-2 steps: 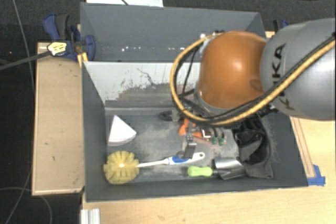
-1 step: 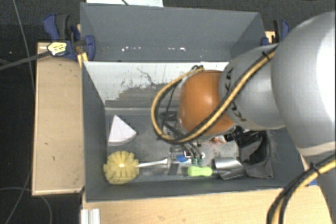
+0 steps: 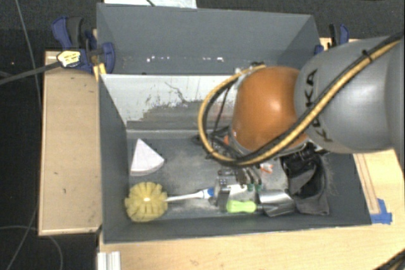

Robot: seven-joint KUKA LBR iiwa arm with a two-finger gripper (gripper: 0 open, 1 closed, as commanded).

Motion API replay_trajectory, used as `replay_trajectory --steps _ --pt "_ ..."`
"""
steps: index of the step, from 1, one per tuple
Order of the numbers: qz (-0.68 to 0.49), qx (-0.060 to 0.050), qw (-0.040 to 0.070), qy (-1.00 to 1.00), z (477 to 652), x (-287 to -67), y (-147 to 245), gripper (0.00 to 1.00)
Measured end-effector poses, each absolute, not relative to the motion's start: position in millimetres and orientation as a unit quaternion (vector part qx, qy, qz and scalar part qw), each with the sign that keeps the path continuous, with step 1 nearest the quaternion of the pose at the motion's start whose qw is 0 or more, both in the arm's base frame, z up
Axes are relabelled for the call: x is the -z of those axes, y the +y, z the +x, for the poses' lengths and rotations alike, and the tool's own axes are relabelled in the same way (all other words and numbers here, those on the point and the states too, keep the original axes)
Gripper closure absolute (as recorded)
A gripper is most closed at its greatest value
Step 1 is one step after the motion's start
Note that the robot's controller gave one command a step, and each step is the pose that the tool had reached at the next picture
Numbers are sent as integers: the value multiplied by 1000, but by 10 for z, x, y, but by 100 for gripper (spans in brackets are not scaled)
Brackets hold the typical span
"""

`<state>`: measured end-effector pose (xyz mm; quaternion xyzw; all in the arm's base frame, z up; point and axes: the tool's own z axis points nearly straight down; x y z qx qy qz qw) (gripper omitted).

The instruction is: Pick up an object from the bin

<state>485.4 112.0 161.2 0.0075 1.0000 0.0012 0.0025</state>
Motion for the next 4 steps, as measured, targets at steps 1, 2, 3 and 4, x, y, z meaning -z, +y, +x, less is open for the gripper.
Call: replay_trajectory --steps 1,2,3,4 --pt "5 -1 -2 1000 5004 -674 1160 0" --pt "20 -2 4 1000 5182 -704 1074 0" --pt "11 -1 -2 1000 5008 -679 1162 100" --pt "11 -1 -2 1000 5008 -679 1162 100"
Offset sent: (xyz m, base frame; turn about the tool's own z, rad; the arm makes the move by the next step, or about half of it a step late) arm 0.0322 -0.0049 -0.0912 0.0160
